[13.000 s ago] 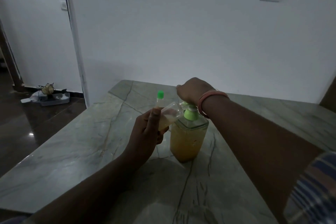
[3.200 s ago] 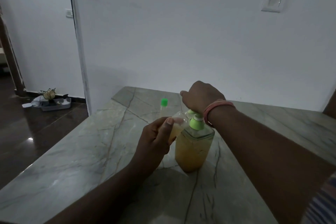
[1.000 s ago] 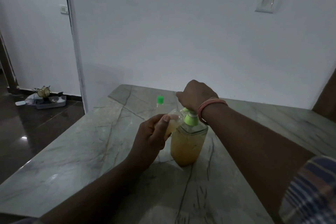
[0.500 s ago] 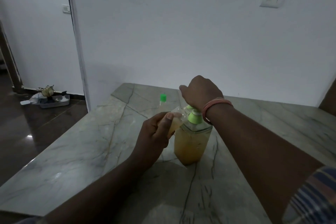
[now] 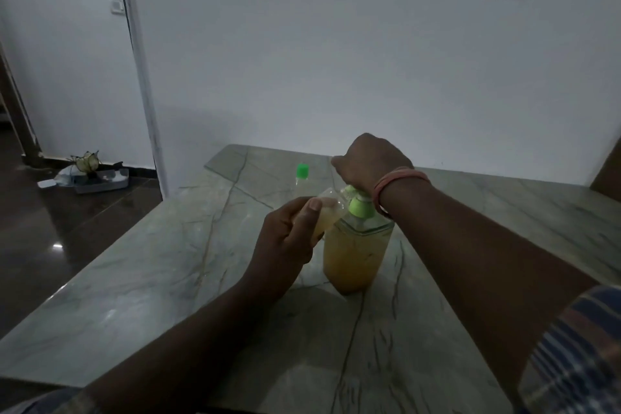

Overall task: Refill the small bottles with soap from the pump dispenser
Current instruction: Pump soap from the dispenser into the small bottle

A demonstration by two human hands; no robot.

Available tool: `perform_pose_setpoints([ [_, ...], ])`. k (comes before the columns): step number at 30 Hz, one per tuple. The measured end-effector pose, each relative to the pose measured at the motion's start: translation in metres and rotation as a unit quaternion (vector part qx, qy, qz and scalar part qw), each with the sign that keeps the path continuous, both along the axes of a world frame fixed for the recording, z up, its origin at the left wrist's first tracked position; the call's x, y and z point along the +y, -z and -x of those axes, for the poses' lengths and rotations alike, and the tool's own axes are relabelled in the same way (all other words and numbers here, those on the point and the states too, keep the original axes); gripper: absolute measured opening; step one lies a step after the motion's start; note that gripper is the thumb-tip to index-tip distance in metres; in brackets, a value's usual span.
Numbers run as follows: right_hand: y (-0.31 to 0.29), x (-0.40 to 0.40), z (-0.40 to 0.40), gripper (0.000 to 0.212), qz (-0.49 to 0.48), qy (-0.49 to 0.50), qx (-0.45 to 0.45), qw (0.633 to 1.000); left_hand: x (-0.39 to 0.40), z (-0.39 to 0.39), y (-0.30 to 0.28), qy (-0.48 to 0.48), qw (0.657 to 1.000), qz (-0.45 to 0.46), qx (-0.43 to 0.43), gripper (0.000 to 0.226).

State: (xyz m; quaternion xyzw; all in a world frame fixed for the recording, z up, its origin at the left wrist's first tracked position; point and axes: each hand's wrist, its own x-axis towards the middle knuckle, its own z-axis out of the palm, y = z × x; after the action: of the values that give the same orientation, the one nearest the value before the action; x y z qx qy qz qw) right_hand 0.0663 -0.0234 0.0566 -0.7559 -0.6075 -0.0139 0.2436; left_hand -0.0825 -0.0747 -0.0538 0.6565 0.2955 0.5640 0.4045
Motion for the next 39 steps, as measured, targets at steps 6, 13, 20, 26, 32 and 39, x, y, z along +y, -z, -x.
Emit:
perform_pose_setpoints([
  [6,-0.0066,0.0038,0.0031,0.028,-0.011,-0.005,-0.014,1.0,-0.0024,0.0002,-0.0022,-0.004,1.0,0.001,-0.002,0.029],
  [13,-0.0008,0.0007,0.0009,0.023,0.015,0.0,0.026,1.0,0.0012,-0.002,0.0003,-0.005,1.0,0.005,0.003,0.029],
  [20,-0.0017,0.0002,0.0022,0.028,-0.012,0.006,0.029,0.999,0.0015,-0.0012,0.0009,-0.005,1.0,-0.003,-0.002,0.029],
  [26,-0.0063,-0.0022,0.0021,0.026,0.001,-0.009,-0.001,1.0,0.0003,-0.0016,0.0002,-0.004,1.0,0.009,-0.001,0.03],
  [32,0.0012,0.0015,-0.0002,0.03,-0.021,-0.004,0.035,0.999,0.0007,-0.0008,-0.0002,-0.003,1.0,0.003,-0.002,0.029],
  [39,-0.0076,0.0003,0.0044,0.032,-0.006,-0.015,-0.049,0.999,-0.0004,-0.0006,-0.0025,0.003,1.0,0.003,-0.002,0.03],
])
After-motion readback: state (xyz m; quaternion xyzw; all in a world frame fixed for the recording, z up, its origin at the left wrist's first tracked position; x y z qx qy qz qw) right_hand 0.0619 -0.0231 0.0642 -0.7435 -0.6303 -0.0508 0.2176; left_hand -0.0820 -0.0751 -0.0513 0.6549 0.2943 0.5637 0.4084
